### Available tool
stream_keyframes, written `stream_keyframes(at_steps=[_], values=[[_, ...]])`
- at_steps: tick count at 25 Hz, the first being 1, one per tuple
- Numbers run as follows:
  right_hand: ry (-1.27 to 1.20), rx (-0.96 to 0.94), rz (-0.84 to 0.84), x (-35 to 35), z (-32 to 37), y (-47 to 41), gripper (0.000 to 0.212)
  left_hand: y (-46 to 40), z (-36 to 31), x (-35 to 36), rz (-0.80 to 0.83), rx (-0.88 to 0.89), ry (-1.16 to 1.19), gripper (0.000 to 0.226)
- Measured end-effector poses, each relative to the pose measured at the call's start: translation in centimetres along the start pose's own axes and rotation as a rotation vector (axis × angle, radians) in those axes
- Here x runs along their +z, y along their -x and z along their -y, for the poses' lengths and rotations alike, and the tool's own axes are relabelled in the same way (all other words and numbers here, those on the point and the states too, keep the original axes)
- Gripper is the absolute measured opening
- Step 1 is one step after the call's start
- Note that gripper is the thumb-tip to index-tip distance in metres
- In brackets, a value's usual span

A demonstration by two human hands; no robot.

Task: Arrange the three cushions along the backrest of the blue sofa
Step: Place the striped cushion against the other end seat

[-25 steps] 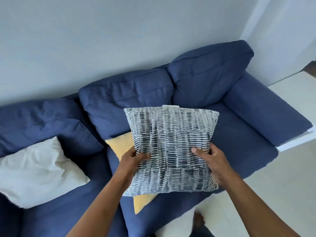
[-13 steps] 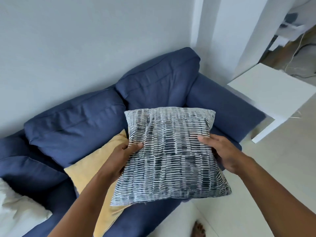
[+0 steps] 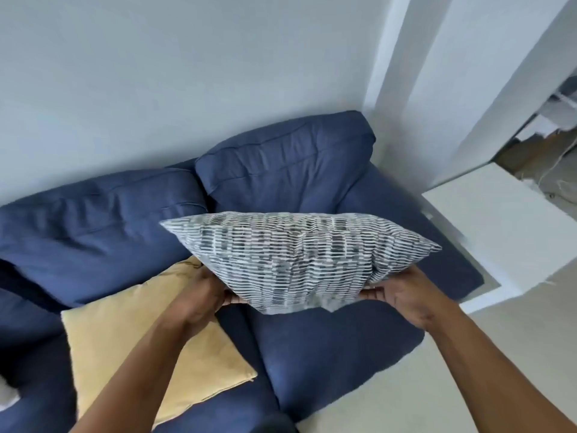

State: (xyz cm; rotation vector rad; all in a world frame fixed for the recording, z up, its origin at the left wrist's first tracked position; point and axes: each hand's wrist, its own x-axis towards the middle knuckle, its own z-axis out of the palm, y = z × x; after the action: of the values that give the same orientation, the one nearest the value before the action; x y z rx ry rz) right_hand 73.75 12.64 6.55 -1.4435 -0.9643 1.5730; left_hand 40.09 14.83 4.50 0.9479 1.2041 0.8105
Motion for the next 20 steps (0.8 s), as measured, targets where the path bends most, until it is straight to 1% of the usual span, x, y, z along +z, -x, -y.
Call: stream_keyframes(at_steps=[1,2,4,6,7,9,12,13,15,16,17,20], values=[[0.093,0.016,0.005,-0.3,0.3,-1.7,0.022,-1.7,0.3,0.8,-0.024,-0.002,-0.049,0.028],[0.14,0.038,-0.029,-0.9,0.2,-3.6,0.022,-3.2,0.3,1.7,-0.059,-0.004,-0.084,0.029],[0.176,0.058,-0.104,-1.5,0.2,-6.4,0.029,-5.5,0.3,3.2,-0.141,0.019,-0.152,0.028],[0.228,0.052,-0.163,-2.3,0.3,-9.8,0.033,-7.9,-0.2,4.5,-0.235,0.061,-0.2,0.04],[0.242,0.037,-0.174,-2.8,0.4,-11.4,0.033,-9.2,-0.4,4.8,-0.272,0.076,-0.193,0.042],[0.258,0.013,-0.182,-4.1,0.8,-15.1,0.028,-11.8,-0.7,5.7,-0.348,0.058,-0.149,0.036],[0.264,0.019,-0.106,-6.0,0.7,-20.7,0.016,-15.0,-0.3,7.7,-0.511,-0.055,-0.085,0.024],[0.254,0.03,-0.075,-6.7,0.4,-22.3,0.021,-15.9,0.2,8.4,-0.54,-0.079,-0.074,0.022],[0.24,0.071,-0.045,-8.2,-0.5,-25.6,0.046,-18.2,1.3,9.6,-0.588,-0.135,-0.038,0.02],[0.232,0.104,-0.042,-8.8,-0.9,-27.2,0.05,-19.5,2.0,10.1,-0.612,-0.156,-0.027,0.02],[0.22,0.136,-0.044,-9.3,-1.5,-28.9,0.046,-20.7,2.6,10.6,-0.633,-0.175,-0.018,0.019],[0.199,0.185,-0.072,-9.8,-3.5,-33.6,0.019,-24.3,4.8,11.1,-0.696,-0.229,-0.021,0.013]])
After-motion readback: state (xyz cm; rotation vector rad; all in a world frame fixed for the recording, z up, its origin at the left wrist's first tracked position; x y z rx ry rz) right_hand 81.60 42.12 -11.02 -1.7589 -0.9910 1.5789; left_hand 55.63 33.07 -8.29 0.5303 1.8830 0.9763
